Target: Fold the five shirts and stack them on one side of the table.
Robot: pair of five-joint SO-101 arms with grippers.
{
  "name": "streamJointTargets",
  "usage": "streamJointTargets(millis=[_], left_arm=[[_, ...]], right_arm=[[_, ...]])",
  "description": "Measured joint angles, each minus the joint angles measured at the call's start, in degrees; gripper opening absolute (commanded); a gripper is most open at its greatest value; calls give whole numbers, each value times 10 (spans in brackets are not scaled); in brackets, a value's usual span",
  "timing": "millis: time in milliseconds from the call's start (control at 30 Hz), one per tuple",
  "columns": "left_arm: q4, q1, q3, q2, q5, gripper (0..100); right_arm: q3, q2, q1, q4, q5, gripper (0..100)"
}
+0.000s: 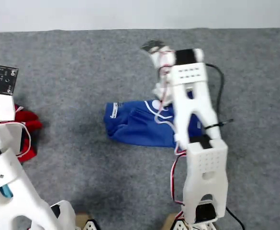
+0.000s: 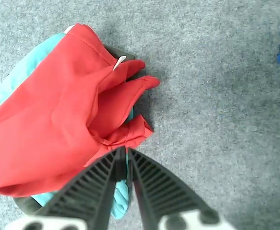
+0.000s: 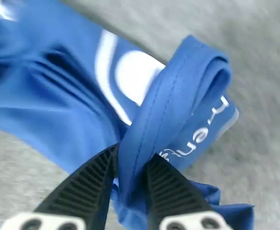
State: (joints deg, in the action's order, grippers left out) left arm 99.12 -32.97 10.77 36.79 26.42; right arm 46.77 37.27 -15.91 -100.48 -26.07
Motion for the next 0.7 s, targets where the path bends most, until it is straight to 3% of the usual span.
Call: streamJointTargets(millis=[333, 700], left_arm=[[0, 0, 0, 0, 0, 8], [0, 0, 64, 0, 0, 7]], right_arm=[[0, 0, -129, 4, 28, 9], [3, 40, -183, 48, 29, 9]])
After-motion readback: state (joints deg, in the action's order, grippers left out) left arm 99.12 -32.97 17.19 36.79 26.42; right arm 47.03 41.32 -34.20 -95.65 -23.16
